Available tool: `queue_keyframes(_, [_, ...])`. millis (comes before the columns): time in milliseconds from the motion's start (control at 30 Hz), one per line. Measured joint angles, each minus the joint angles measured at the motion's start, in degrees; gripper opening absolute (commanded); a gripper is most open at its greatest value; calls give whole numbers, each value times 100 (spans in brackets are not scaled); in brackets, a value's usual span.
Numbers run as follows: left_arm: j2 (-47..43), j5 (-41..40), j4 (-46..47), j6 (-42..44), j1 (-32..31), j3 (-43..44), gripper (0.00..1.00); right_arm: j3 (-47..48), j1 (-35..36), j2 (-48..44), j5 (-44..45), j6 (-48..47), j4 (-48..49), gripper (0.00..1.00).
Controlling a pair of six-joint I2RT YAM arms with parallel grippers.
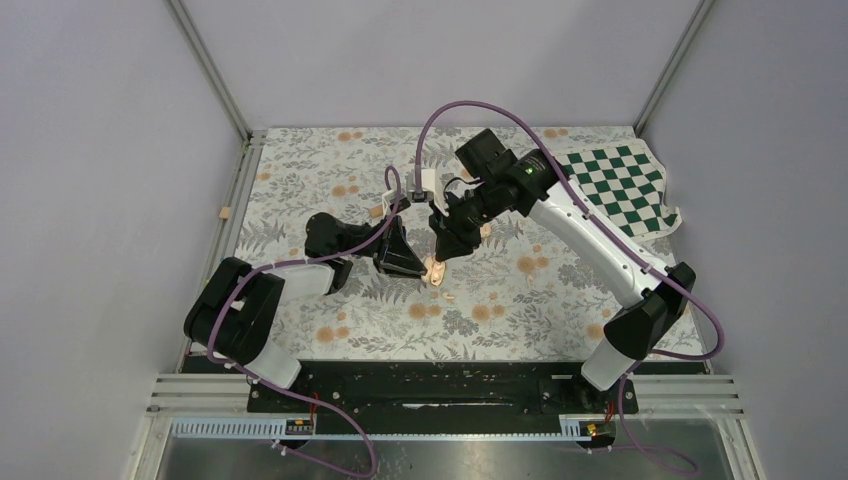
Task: Insert the wireless bluetooth earbuds into the charging case
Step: Adjust the earbud with the charging case.
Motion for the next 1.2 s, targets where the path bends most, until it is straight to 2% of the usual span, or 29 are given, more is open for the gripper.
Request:
queue_keyframes(367, [0, 0, -2, 2, 33, 0, 0, -107, -50, -96, 20, 247, 173, 19])
queue_keyframes(1200, [0, 57, 4, 2, 149, -2, 0, -319, -68, -245, 7, 323, 369, 17])
